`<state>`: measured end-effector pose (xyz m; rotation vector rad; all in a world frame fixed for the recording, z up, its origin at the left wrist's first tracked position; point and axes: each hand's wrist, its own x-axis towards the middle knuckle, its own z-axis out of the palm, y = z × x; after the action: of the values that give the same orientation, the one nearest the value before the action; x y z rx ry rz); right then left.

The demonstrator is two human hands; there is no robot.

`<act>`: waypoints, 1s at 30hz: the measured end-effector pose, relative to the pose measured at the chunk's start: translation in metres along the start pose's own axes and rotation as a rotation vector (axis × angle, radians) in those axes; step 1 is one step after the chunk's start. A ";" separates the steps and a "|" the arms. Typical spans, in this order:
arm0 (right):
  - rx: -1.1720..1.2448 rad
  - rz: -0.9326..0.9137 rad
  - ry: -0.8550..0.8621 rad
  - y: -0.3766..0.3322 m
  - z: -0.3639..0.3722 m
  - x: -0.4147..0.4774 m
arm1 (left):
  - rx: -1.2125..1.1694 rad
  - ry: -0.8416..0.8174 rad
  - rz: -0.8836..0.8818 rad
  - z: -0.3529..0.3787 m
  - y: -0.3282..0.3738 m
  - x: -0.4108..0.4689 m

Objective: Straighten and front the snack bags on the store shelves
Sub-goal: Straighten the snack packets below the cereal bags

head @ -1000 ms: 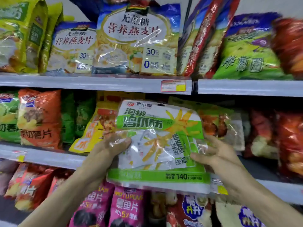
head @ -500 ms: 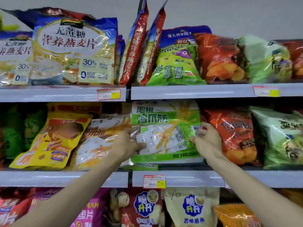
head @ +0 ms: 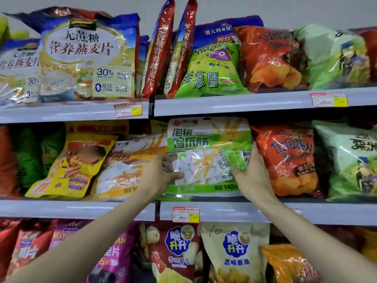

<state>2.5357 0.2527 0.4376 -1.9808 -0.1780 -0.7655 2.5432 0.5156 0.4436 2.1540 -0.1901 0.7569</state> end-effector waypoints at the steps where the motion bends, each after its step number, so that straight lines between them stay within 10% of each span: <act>1: 0.008 -0.002 0.006 0.000 -0.002 0.001 | -0.043 -0.040 -0.010 -0.004 -0.001 0.000; 6: -0.018 -0.046 -0.037 0.003 -0.008 -0.002 | -0.069 -0.257 -0.013 -0.036 -0.010 0.008; 12: -0.047 -0.041 -0.060 0.000 -0.015 0.002 | 0.104 -0.046 0.121 -0.026 -0.001 -0.002; 30: -0.217 -0.060 -0.371 -0.008 -0.005 -0.041 | 0.440 -0.109 0.150 -0.029 0.008 -0.029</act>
<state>2.4980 0.2597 0.4214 -2.3228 -0.3892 -0.4621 2.5040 0.5291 0.4459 2.6241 -0.2633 0.8253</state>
